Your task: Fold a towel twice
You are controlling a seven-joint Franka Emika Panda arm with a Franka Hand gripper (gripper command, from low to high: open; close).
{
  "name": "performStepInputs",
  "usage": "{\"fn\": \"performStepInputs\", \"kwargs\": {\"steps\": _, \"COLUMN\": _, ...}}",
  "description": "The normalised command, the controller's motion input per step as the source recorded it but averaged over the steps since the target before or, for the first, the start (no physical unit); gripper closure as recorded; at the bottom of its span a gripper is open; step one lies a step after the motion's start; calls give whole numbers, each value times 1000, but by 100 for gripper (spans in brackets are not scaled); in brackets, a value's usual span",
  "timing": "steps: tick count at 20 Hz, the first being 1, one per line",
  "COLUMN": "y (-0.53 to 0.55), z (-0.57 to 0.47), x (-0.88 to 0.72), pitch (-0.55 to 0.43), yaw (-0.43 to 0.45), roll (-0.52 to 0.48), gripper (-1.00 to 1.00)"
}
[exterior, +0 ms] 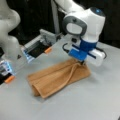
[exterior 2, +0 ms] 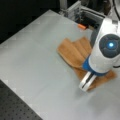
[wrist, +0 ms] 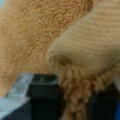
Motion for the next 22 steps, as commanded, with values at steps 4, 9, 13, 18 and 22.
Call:
{"fn": "performStepInputs", "kwargs": {"steps": 4, "y": -23, "z": -71, "x": -448, "pitch": -162, "yaw": -110, "roll": 10, "gripper": 100}}
{"fn": "performStepInputs", "kwargs": {"steps": 9, "y": -50, "z": -134, "x": -451, "pitch": -219, "yaw": -80, "roll": 41, "gripper": 100}}
{"fn": "performStepInputs", "kwargs": {"steps": 13, "y": -29, "z": -146, "x": -436, "pitch": -253, "yaw": -110, "roll": 68, "gripper": 100}}
{"fn": "performStepInputs", "kwargs": {"steps": 18, "y": 56, "z": -100, "x": -472, "pitch": -255, "yaw": -147, "roll": 93, "gripper": 100}}
{"fn": "performStepInputs", "kwargs": {"steps": 22, "y": 121, "z": -82, "x": -486, "pitch": -247, "yaw": -190, "roll": 117, "gripper": 100}}
